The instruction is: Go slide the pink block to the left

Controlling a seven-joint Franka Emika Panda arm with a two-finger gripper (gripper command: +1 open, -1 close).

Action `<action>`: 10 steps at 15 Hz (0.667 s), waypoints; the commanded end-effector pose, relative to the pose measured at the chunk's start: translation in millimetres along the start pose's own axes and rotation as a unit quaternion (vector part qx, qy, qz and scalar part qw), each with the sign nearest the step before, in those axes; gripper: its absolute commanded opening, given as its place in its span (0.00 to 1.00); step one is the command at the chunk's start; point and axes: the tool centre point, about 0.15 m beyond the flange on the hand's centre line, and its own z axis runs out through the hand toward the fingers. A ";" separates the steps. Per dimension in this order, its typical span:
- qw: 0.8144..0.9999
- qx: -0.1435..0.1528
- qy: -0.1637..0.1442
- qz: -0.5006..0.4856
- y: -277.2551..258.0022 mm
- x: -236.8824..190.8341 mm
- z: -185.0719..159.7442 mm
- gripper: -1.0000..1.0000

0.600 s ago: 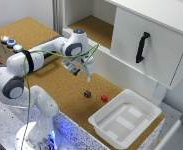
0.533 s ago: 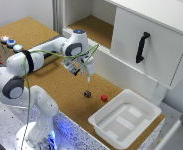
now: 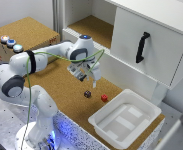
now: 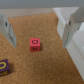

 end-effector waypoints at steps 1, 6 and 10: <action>0.999 0.029 -0.019 -0.002 17.0 13.3 42.1 1.00; 0.999 0.038 -0.026 -0.004 24.3 31.6 60.3 0.00; 0.999 0.048 -0.018 -0.001 26.3 48.6 66.8 0.00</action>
